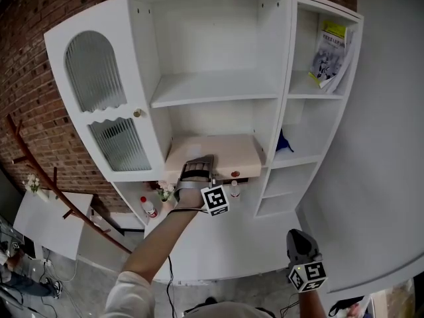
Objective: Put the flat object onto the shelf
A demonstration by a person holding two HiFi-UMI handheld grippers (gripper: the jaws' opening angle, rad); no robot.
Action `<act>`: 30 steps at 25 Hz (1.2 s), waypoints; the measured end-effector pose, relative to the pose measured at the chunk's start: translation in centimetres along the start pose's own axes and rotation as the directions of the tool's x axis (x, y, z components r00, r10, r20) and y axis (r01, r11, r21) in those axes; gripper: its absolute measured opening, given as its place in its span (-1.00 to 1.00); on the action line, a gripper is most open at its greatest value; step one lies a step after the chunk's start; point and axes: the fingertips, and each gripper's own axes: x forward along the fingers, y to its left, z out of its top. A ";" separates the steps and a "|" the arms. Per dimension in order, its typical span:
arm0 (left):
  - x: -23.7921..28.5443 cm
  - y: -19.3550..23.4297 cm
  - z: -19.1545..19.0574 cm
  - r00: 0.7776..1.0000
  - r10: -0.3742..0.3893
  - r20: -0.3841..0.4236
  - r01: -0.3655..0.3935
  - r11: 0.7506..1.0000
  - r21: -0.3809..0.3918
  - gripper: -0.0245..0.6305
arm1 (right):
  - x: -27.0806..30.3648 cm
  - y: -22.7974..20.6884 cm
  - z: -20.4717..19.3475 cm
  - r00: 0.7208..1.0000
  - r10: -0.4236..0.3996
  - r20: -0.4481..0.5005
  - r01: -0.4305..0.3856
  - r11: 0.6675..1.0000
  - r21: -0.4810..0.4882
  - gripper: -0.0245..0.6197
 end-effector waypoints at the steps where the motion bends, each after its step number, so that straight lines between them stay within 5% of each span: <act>1: 0.3 0.0 0.1 1.000 -0.006 0.001 0.006 1.000 -0.002 -0.05 | 0.1 0.0 0.0 1.000 -0.002 0.000 0.002 1.000 0.000 -0.81; 8: 2.4 -0.8 0.8 0.992 -0.117 0.035 0.118 0.993 -0.021 0.05 | 0.6 -0.1 -0.6 1.000 -0.012 -0.017 0.012 1.000 0.000 -0.81; 15: 4.1 -2.5 1.7 0.950 -0.297 0.099 0.304 0.950 -0.072 0.14 | 0.9 -0.4 -0.8 0.999 -0.026 -0.024 0.026 1.000 0.011 -0.81; 24: 6.1 -4.5 2.6 0.873 -0.462 0.158 0.482 0.866 -0.133 0.25 | 1.7 -0.5 -0.8 0.999 -0.025 -0.028 0.025 1.000 0.012 -0.81; 30: 6.3 -4.6 4.1 0.789 -0.542 0.290 0.611 0.744 -0.270 0.26 | 2.1 -0.5 -0.9 0.999 -0.025 -0.030 0.026 1.000 0.016 -0.81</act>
